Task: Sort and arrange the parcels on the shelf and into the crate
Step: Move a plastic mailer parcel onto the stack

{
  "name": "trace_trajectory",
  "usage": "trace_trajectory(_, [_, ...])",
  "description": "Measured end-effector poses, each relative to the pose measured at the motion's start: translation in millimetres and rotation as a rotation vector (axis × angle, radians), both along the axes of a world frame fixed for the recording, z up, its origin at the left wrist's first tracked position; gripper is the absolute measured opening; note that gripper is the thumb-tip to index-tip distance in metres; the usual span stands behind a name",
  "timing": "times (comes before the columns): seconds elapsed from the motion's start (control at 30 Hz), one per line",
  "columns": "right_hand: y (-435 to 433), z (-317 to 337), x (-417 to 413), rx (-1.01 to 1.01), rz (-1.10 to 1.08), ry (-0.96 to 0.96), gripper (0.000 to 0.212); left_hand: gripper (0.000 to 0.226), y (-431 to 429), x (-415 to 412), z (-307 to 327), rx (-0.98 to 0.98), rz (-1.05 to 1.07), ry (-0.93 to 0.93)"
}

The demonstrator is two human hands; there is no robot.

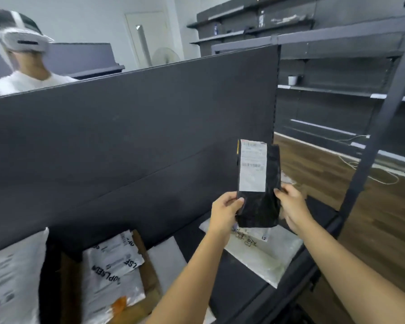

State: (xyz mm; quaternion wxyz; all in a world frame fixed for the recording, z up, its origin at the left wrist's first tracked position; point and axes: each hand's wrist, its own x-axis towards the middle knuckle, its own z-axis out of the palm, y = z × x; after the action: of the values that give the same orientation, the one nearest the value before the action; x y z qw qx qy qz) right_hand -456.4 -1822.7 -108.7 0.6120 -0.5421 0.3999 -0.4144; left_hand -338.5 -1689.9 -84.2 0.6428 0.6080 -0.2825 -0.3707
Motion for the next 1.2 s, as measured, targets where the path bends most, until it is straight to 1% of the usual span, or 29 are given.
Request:
trace_trajectory(0.07, [8.9,2.0,16.8,0.027,0.047,-0.020,0.024,0.015,16.2,9.7,7.3,0.003,0.060,-0.013])
trace_trajectory(0.23, [35.0,9.5,58.2,0.015,0.204,-0.005,0.020,0.016,58.9,38.5,9.0,0.030,0.200,-0.024])
trace_trajectory(0.3, [51.9,12.4,77.5,0.032,0.290,0.014,0.023,0.016,78.5,52.9,3.9,0.064,0.269,-0.035])
trace_trajectory(0.37, [73.7,12.4,102.4,0.034,0.394,0.061,0.022,0.018,102.3,70.8,-0.8,0.120,0.364,-0.076])
trace_trajectory(0.43, [101.9,9.5,131.5,0.049,0.484,0.102,0.017,0.025,129.3,90.3,-4.5,0.200,0.473,-0.126])
trace_trajectory(0.57, [165.3,-3.2,186.7,0.087,0.665,0.210,0.014,0.035,186.7,120.4,-8.0,0.360,0.650,-0.245])
trace_trajectory(0.63, [189.5,-8.3,211.4,0.024,0.721,0.299,0.028,0.037,209.0,132.2,-9.9,0.463,0.702,-0.338])
trace_trajectory(0.7, [208.5,-11.1,230.8,-0.036,0.746,0.379,0.043,0.042,224.5,139.7,-12.2,0.623,0.731,-0.435])
trace_trajectory(0.77, [225.2,-13.8,243.9,-0.078,0.772,0.408,0.048,0.052,233.6,145.0,-17.4,0.764,0.725,-0.498])
trace_trajectory(0.8, [232.7,-16.5,248.9,-0.096,0.787,0.419,0.049,0.058,236.2,147.2,-20.3,0.816,0.699,-0.488])
trace_trajectory(0.9, [248.9,-25.1,258.7,-0.097,0.809,0.439,0.050,0.069,239.3,153.6,-27.8,0.924,0.595,-0.373])
trace_trajectory(0.97, [254.5,-30.4,262.1,-0.079,0.812,0.441,0.049,0.071,238.9,158.1,-33.9,0.985,0.560,-0.359])
trace_trajectory(1.03, [257.9,-33.7,264.1,-0.098,0.825,0.447,0.048,0.072,236.7,159.8,-39.4,1.022,0.531,-0.408])
trace_trajectory(1.1, [261.4,-35.4,265.8,-0.107,0.824,0.444,0.048,0.071,233.8,161.1,-44.9,1.022,0.482,-0.432])
trace_trajectory(1.2, [264.5,-36.9,265.6,-0.100,0.843,0.446,0.046,0.068,231.6,162.3,-51.7,1.040,0.429,-0.405])
